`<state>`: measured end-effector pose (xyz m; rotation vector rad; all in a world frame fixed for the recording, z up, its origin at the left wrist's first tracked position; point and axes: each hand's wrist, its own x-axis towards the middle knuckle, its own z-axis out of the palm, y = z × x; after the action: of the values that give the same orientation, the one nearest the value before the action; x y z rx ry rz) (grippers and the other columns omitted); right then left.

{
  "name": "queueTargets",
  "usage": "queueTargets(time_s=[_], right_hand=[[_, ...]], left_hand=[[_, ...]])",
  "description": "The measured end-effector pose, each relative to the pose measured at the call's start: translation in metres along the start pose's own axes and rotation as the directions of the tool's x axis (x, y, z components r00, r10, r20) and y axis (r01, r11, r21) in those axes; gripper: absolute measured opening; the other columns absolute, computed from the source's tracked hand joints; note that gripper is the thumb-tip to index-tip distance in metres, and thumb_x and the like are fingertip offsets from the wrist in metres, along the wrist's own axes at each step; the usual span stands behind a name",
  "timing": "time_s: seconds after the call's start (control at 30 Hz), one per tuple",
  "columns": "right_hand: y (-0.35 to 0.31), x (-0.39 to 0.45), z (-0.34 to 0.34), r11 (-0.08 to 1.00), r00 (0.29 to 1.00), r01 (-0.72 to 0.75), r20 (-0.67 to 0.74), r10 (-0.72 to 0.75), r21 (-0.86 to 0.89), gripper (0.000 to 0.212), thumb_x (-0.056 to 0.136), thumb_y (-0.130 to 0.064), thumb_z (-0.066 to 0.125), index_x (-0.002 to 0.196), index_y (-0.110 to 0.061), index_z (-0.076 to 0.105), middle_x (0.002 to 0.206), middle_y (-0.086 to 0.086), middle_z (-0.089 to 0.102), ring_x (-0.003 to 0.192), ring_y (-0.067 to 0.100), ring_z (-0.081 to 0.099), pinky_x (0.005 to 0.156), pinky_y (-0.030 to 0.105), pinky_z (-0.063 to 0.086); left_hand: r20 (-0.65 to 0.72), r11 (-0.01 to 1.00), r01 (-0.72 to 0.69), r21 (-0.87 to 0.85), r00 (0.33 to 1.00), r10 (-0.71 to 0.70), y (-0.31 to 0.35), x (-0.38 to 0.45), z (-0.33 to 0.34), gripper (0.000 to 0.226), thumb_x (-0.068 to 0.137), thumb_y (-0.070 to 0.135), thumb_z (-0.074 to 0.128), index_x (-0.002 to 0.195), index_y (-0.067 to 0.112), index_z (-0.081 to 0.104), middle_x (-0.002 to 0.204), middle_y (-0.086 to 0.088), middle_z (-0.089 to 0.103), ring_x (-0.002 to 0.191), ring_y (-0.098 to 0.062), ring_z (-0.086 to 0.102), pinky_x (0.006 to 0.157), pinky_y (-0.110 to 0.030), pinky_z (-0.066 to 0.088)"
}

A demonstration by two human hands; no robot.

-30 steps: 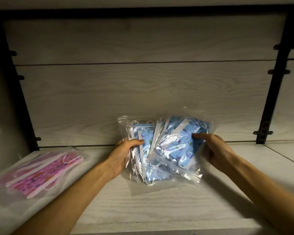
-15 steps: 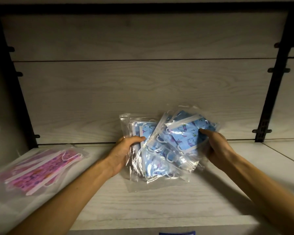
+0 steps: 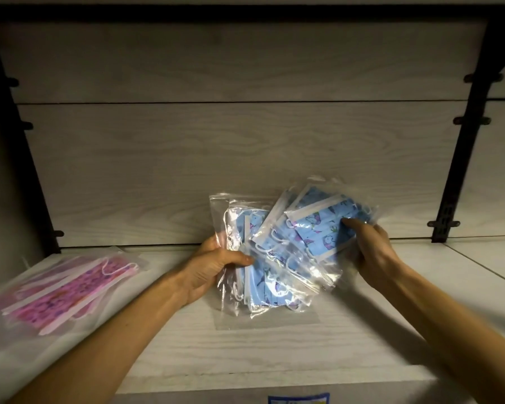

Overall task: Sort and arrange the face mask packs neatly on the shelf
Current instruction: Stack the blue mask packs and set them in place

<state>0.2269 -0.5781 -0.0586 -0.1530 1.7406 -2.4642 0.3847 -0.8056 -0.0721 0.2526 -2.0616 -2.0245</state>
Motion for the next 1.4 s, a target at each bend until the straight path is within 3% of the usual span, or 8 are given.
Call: queueTargets(time_s=[0.17,0.33,0.73,0.93,1.03,1.13,1.3,1.4], right_hand=[[0.0,-0.001,-0.002,0.991,0.993,0.104,-0.052,-0.108,-0.082,0.023,0.096,-0.009,0.06,0.118,-0.001,0.061,0.1,0.016,0.069,0.092,0.032,0.068,0.095,0.046,0.055],[-0.004,-0.003,-0.004,0.971,0.978,0.2,-0.037,-0.207,-0.132,0.008,0.097,-0.01,0.058,0.093,-0.015,0.063,0.099,0.013,0.068,0.095,0.031,0.063,0.097,0.054,0.052],[-0.029,0.013,-0.056,0.972,0.983,0.168,-0.044,-0.177,-0.164,0.01,0.09,-0.007,0.061,0.084,0.002,0.063,0.065,0.015,0.059,0.045,0.023,0.06,0.035,0.023,0.044],[-0.051,0.02,-0.093,0.985,0.97,-0.04,0.231,0.078,-0.167,0.022,0.092,-0.019,0.062,0.105,-0.003,0.054,0.062,0.012,0.057,0.045,0.026,0.055,0.036,0.029,0.047],[-0.072,0.024,-0.089,0.929,0.95,0.101,0.311,0.016,-0.355,0.045,0.069,-0.03,0.081,0.098,0.0,0.063,0.069,0.02,0.061,0.052,0.03,0.058,0.045,0.032,0.052],[-0.091,0.026,-0.066,0.794,0.872,0.328,0.487,-0.047,-0.511,0.049,0.057,-0.034,0.092,0.093,-0.006,0.074,0.094,0.02,0.074,0.079,0.037,0.072,0.071,0.043,0.061],[-0.096,0.009,-0.008,0.631,0.701,0.504,0.706,0.1,-0.59,0.031,0.069,-0.037,0.086,0.097,-0.026,0.077,0.099,0.0,0.078,0.09,0.017,0.075,0.07,0.017,0.056],[-0.083,0.006,0.012,0.581,0.655,0.519,0.729,0.2,-0.627,0.028,0.077,-0.033,0.081,0.1,-0.019,0.074,0.1,0.001,0.078,0.091,0.018,0.074,0.078,0.023,0.059]], left_hand=[[-0.055,1.0,-0.01,0.027,0.998,0.011,0.001,0.0,0.001,0.048,0.075,-0.002,0.077,0.121,0.003,0.063,0.112,-0.018,0.075,0.115,-0.039,0.066,0.109,-0.055,0.044],[-0.074,0.998,0.0,0.062,0.997,0.004,0.003,-0.001,0.001,0.025,0.081,-0.004,0.069,0.099,0.013,0.062,0.089,-0.01,0.07,0.073,-0.013,0.061,0.065,-0.025,0.045],[-0.265,0.997,-0.035,0.07,0.963,0.053,0.002,0.008,-0.007,0.019,0.078,-0.008,0.063,0.082,0.011,0.064,0.053,0.006,0.061,0.048,-0.005,0.056,0.043,-0.016,0.043],[-0.231,0.999,-0.031,0.043,0.972,0.04,0.0,0.012,-0.007,0.017,0.075,-0.005,0.064,0.078,0.01,0.059,0.06,0.001,0.059,0.061,-0.012,0.053,0.056,-0.023,0.042],[-0.111,0.998,-0.036,0.053,0.993,0.042,0.003,0.004,-0.005,0.009,0.075,0.007,0.067,0.083,0.004,0.068,0.071,-0.006,0.065,0.073,-0.02,0.057,0.068,-0.029,0.046],[-0.012,0.998,-0.024,0.058,1.0,0.025,0.005,0.0,-0.006,0.055,0.07,0.025,0.069,0.111,-0.012,0.067,0.108,-0.03,0.07,0.094,-0.034,0.061,0.099,-0.052,0.045],[0.039,0.995,-0.014,0.1,0.999,0.01,0.003,0.001,-0.011,0.043,0.076,0.035,0.074,0.112,0.011,0.075,0.11,-0.011,0.077,0.105,-0.031,0.072,0.11,-0.051,0.043],[0.03,0.99,-0.01,0.139,1.0,0.006,0.004,0.001,-0.013,0.053,0.07,0.045,0.079,0.11,0.012,0.069,0.106,-0.007,0.077,0.107,-0.032,0.07,0.113,-0.055,0.039]])
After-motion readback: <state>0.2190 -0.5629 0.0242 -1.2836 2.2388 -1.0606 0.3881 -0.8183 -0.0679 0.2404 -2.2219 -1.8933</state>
